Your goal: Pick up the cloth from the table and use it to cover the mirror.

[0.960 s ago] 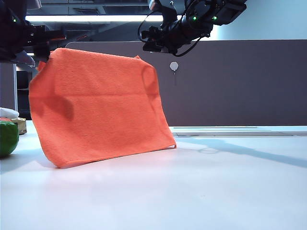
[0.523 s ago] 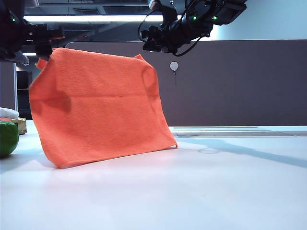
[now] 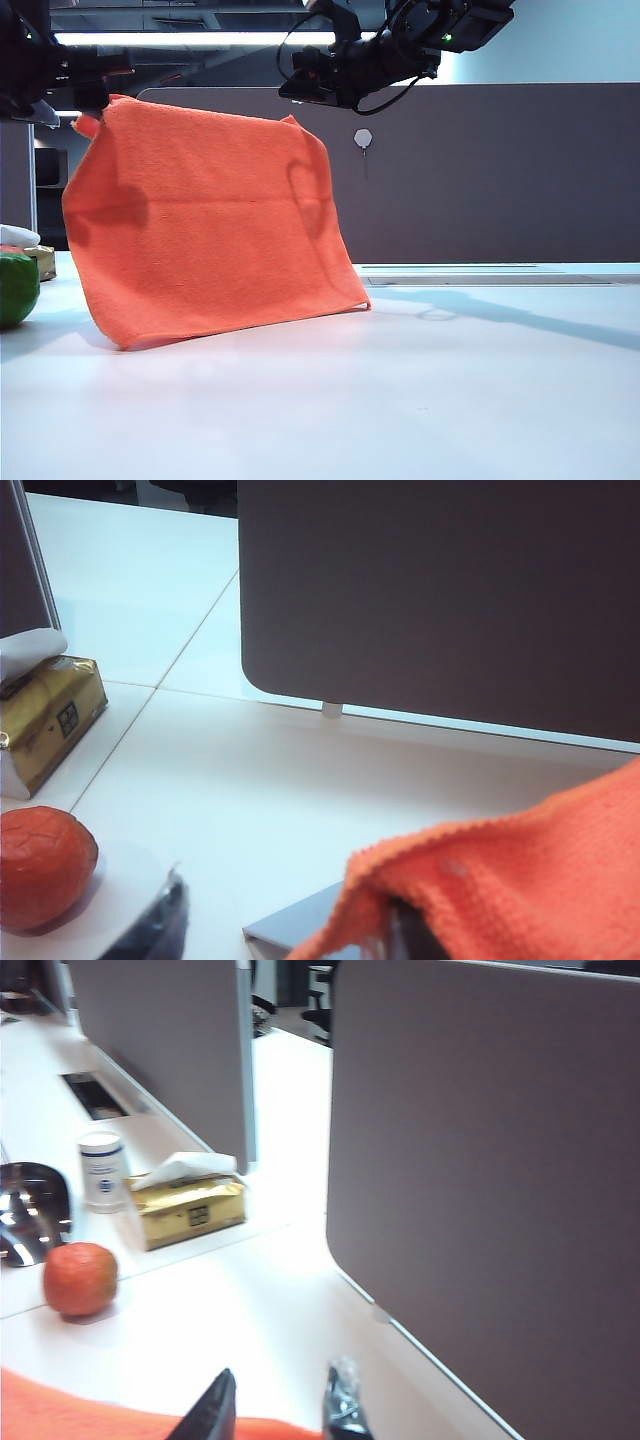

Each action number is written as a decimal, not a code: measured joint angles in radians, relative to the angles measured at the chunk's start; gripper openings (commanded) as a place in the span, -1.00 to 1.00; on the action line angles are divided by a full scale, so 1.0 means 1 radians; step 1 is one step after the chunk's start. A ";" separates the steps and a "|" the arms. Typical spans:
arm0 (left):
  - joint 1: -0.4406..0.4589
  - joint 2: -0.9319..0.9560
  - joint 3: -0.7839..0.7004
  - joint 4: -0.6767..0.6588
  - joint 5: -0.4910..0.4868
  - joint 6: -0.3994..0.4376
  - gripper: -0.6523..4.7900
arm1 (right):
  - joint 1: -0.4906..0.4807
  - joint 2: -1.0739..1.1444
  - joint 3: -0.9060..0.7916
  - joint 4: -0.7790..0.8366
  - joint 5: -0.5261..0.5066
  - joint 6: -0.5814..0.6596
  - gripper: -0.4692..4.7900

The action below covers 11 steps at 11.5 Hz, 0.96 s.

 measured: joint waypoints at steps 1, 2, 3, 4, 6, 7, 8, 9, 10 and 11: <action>0.000 0.000 0.000 0.000 0.000 0.000 0.16 | 0.000 0.000 0.000 -0.010 -0.016 0.003 -0.22; 0.000 0.000 0.000 0.000 0.000 0.000 0.16 | -0.001 -0.002 0.000 -0.055 0.008 0.003 -0.14; 0.000 0.000 0.000 0.000 0.000 0.000 0.16 | -0.006 -0.002 0.000 -0.108 0.027 0.003 -0.10; 0.000 0.000 0.000 0.000 0.000 0.000 0.16 | -0.011 -0.002 0.000 -0.125 0.030 0.003 -0.09; 0.000 0.000 0.000 0.000 0.000 0.000 0.16 | -0.029 -0.002 0.000 -0.155 0.047 0.003 -0.10; 0.000 0.000 0.000 0.000 0.000 0.000 0.16 | -0.031 -0.002 0.000 -0.161 0.048 0.003 -0.10; 0.000 0.000 0.000 0.000 0.000 0.000 0.16 | -0.030 -0.002 0.000 -0.165 0.048 0.003 -0.10; 0.000 0.000 0.000 0.000 0.000 0.000 0.16 | -0.029 -0.002 0.000 -0.171 0.044 0.003 -0.10; 0.000 0.000 0.000 0.000 0.000 0.000 0.16 | -0.029 -0.002 0.000 -0.173 0.043 0.003 -0.10; 0.000 0.000 0.000 0.000 0.000 0.000 0.16 | -0.029 -0.002 0.000 -0.173 0.043 0.003 -0.11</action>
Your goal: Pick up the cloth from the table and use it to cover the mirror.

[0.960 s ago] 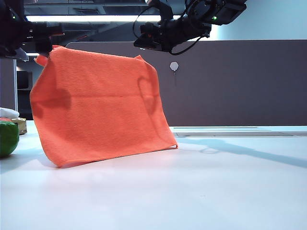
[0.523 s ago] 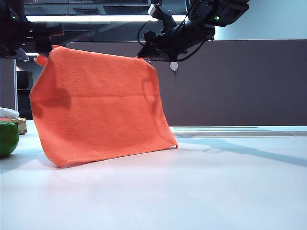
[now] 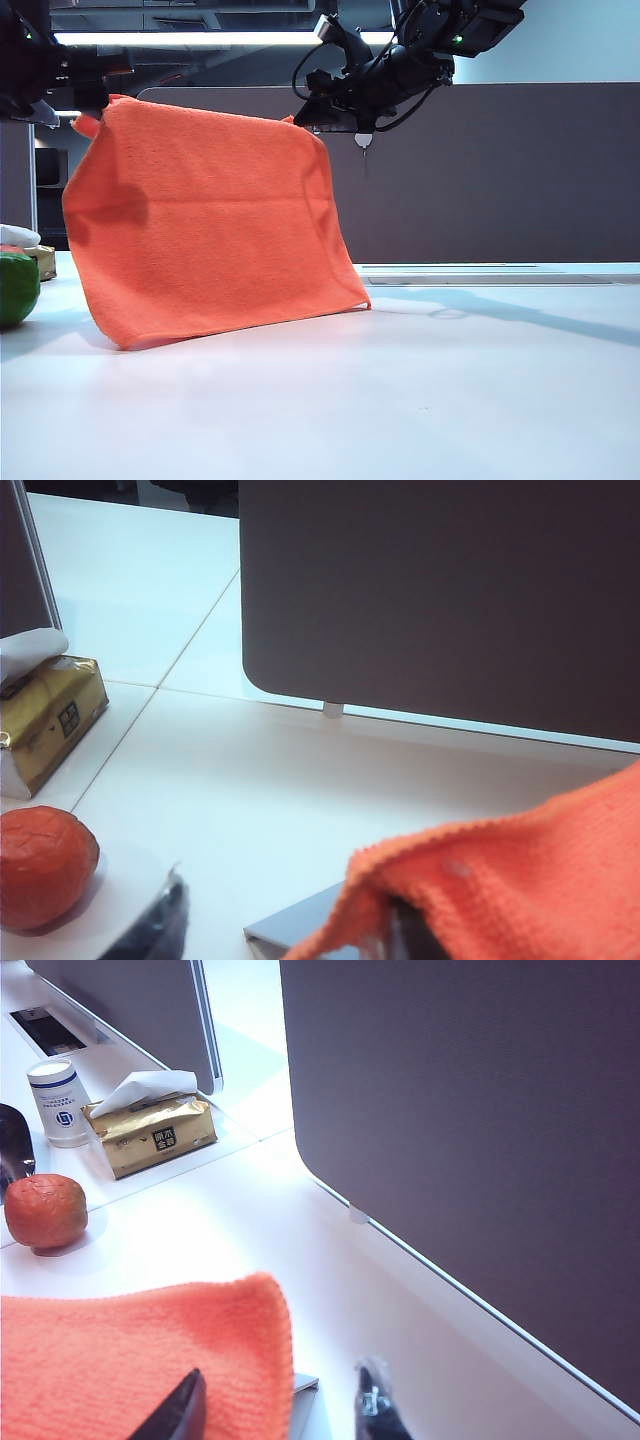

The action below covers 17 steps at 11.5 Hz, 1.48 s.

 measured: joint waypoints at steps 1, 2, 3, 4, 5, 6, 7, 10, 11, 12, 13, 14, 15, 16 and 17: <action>0.000 0.000 0.000 0.000 0.000 0.000 0.16 | 0.000 0.000 0.000 0.000 0.000 0.000 -0.20; 0.000 0.000 0.000 0.000 0.000 0.000 0.16 | 0.000 0.000 0.000 0.000 0.000 0.000 -0.25; 0.000 0.000 0.000 0.000 0.009 0.000 0.16 | 0.000 0.000 0.000 -0.007 0.000 0.000 -0.26; 0.000 0.000 0.000 0.000 0.018 0.000 0.16 | 0.000 0.000 0.000 -0.024 0.000 0.000 -0.26; 0.000 0.000 0.000 0.004 0.019 0.000 0.16 | 0.000 0.000 0.000 -0.043 0.000 0.000 -0.26; 0.000 0.000 0.000 0.013 0.020 0.000 0.16 | 0.000 0.000 0.000 -0.053 0.000 0.000 -0.26; 0.000 0.000 0.000 0.023 0.021 0.000 0.16 | 0.001 0.000 0.000 -0.052 0.000 0.000 -0.26; 0.000 0.000 0.000 0.141 0.026 -0.001 0.16 | 0.002 0.006 0.000 -0.060 0.000 0.000 -0.26; 0.000 0.000 0.000 0.143 0.043 -0.013 0.15 | 0.002 0.006 0.000 -0.060 0.000 0.000 -0.26; 0.000 0.000 0.000 0.140 0.063 -0.050 0.15 | 0.003 0.006 0.000 -0.067 0.000 0.000 -0.26; 0.000 0.000 0.000 0.123 0.066 -0.063 0.15 | 0.003 0.006 0.000 -0.068 0.000 0.000 -0.27; 0.000 0.000 0.000 0.081 0.068 -0.068 0.15 | 0.003 0.006 0.000 -0.076 0.000 0.000 -0.32; 0.000 0.000 0.000 0.050 0.068 -0.069 0.15 | 0.003 0.007 0.000 -0.083 0.000 0.000 -0.48; 0.000 0.000 0.000 -0.021 0.068 -0.070 0.15 | 0.003 0.008 0.000 -0.093 0.000 0.000 -0.65; 0.000 0.000 0.000 -0.051 0.068 -0.071 0.15 | 0.004 0.008 0.000 -0.093 0.000 0.000 -0.84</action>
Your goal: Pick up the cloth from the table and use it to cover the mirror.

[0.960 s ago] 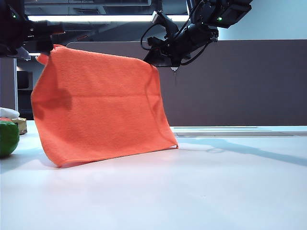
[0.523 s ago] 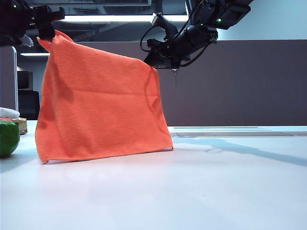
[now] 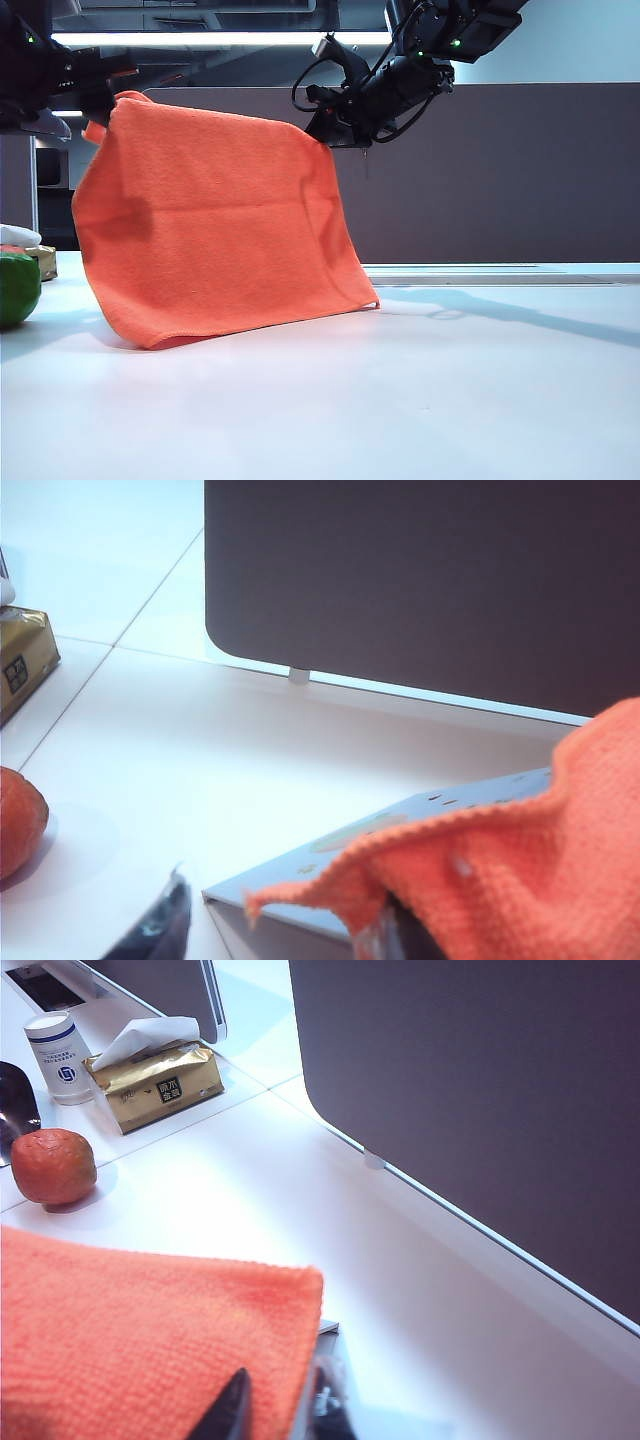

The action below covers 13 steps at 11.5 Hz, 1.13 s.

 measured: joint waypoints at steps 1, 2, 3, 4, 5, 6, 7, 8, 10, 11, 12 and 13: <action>0.000 0.000 0.000 0.000 0.000 0.000 0.15 | 0.001 0.000 0.001 0.000 0.000 0.000 -0.84; 0.000 0.000 0.000 0.000 0.000 0.000 0.15 | 0.001 0.000 0.001 0.000 0.000 0.000 -0.84; 0.000 0.000 0.000 0.000 0.000 0.000 0.15 | 0.001 0.000 0.001 0.000 0.000 -0.001 -0.84; 0.000 0.000 0.000 0.003 0.000 0.001 0.15 | 0.001 0.000 0.001 -0.002 0.000 -0.001 -0.84; 0.000 -0.001 0.000 0.070 0.000 0.001 0.15 | 0.001 0.000 0.001 -0.013 0.004 -0.002 -0.84; 0.000 -0.011 0.000 0.091 0.000 0.001 0.15 | 0.001 0.000 0.001 -0.013 0.004 -0.002 -0.84; 0.000 -0.030 0.000 0.122 -0.001 0.003 0.15 | 0.001 0.000 0.001 -0.014 0.017 -0.002 -0.84; 0.000 -0.054 0.000 0.147 -0.060 0.011 0.15 | 0.001 0.000 0.000 -0.019 0.024 -0.002 -0.84; 0.000 -0.057 0.000 0.074 -0.091 0.046 0.15 | 0.001 0.000 0.000 -0.019 0.024 -0.004 -0.84; 0.000 -0.057 0.000 0.031 -0.091 0.046 0.15 | 0.001 0.000 0.000 -0.018 0.024 -0.004 -0.83; 0.000 -0.057 0.000 0.010 -0.091 0.046 0.15 | 0.001 0.000 0.000 -0.006 0.024 -0.004 -0.73; 0.000 -0.057 0.000 0.009 -0.075 0.046 0.15 | 0.000 0.000 0.001 0.010 0.024 -0.004 -0.66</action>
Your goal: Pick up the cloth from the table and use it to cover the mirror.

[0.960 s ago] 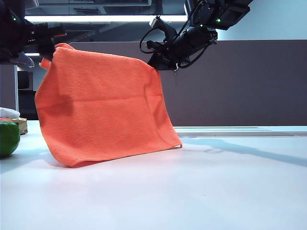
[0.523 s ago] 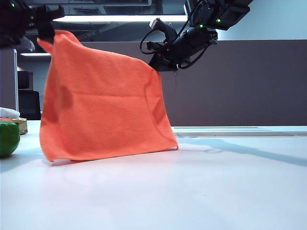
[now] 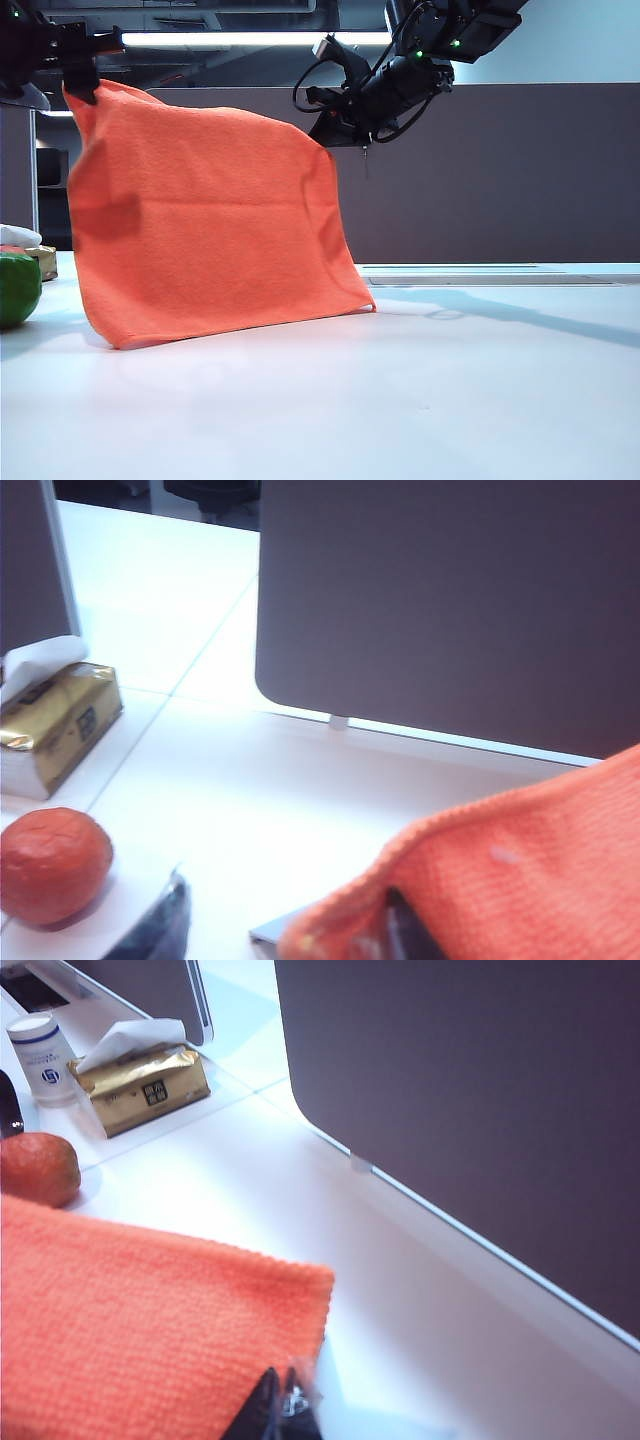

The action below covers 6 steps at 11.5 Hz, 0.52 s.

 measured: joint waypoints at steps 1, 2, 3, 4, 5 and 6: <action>0.000 0.000 0.000 0.000 0.008 0.000 0.15 | 0.000 0.000 0.000 0.006 0.000 0.000 -0.56; 0.000 0.000 0.000 0.000 0.019 0.000 0.15 | 0.000 0.000 0.001 0.013 -0.002 0.001 -0.38; 0.000 0.000 0.000 0.000 0.022 0.000 0.15 | -0.001 0.000 0.001 0.016 -0.028 0.003 -0.32; 0.000 0.000 0.000 0.000 0.027 0.000 0.15 | 0.000 0.000 0.001 0.016 -0.046 0.003 -0.25; 0.000 0.000 0.000 0.001 0.027 0.000 0.15 | 0.000 0.000 0.001 0.016 -0.046 0.004 -0.25; 0.000 0.000 0.000 0.001 0.029 0.000 0.15 | 0.000 0.000 0.001 0.016 -0.053 0.005 -0.47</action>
